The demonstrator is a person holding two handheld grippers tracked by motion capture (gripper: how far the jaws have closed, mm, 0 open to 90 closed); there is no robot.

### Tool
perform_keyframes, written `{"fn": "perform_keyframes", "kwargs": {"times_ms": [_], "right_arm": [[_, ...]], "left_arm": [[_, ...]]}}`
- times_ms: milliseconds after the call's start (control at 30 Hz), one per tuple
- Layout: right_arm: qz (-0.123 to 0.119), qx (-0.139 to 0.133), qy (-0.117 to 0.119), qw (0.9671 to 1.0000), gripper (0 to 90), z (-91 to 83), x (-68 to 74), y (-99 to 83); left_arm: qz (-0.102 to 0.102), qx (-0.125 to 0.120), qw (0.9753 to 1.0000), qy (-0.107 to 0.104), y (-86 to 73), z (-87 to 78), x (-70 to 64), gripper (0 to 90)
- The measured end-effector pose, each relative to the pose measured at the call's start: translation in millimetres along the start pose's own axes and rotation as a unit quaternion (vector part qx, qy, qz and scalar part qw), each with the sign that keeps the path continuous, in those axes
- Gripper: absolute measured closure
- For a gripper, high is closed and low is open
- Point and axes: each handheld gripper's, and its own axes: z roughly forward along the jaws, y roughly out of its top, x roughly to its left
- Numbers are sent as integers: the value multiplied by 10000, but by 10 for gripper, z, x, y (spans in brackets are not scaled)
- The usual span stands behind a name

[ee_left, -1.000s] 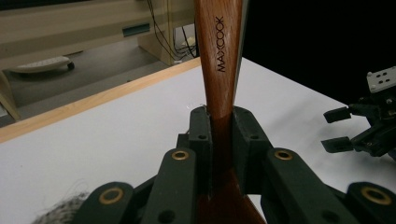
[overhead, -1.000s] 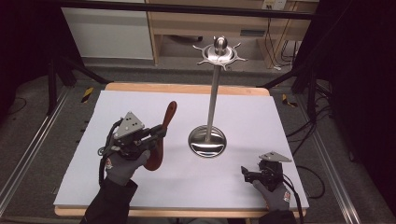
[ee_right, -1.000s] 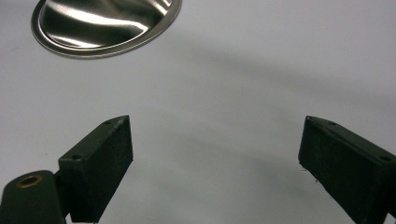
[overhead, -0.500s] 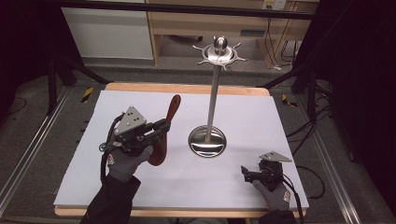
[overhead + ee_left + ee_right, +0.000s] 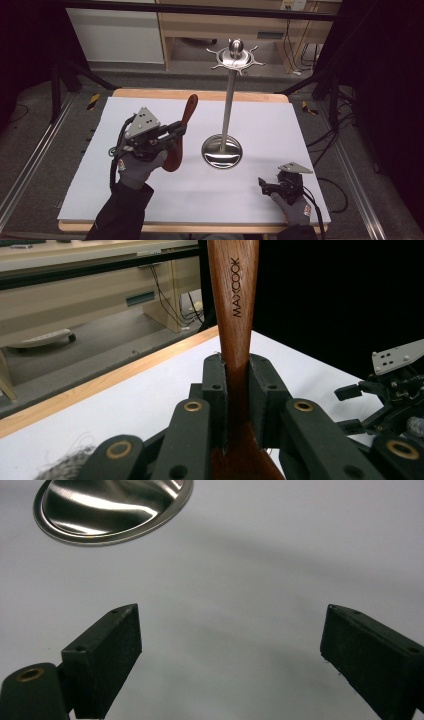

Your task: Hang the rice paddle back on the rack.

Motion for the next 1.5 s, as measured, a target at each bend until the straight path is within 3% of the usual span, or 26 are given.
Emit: {"fn": "perform_keyframes", "kwargs": {"times_ms": [433,1167,1500], "right_arm": [[21,-26,9,10000,96,-11,-10,3],[41,-49,19,10000,96,-20,-25,3],[38,-47,16,10000,96,-20,-30,2]], "left_arm": [[112,-206,9997,-37,171,9,-44,785],[82,-610,9981,-22,471,51,-45,785],[133,-630,9979,-9,599,97,-61,784]]}}
